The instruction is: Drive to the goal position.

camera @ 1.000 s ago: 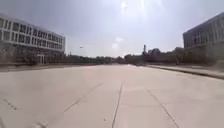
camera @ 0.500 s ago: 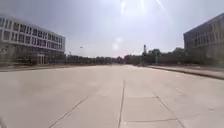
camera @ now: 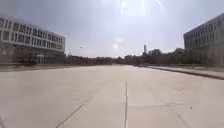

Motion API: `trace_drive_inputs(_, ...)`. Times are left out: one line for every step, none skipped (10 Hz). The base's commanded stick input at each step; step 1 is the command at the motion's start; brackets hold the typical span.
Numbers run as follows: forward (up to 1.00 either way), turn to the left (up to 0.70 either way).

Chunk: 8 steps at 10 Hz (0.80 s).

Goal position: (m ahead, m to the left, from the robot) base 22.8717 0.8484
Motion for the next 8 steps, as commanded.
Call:
trace_drive_inputs(0.70,0.00)
trace_drive_inputs(0.70,0.00)
trace_drive_inputs(0.70,0.00)
trace_drive_inputs(0.70,0.00)
trace_drive_inputs(0.70,0.00)
trace_drive_inputs(0.70,0.00)
trace_drive_inputs(0.70,0.00)
trace_drive_inputs(0.70,0.00)
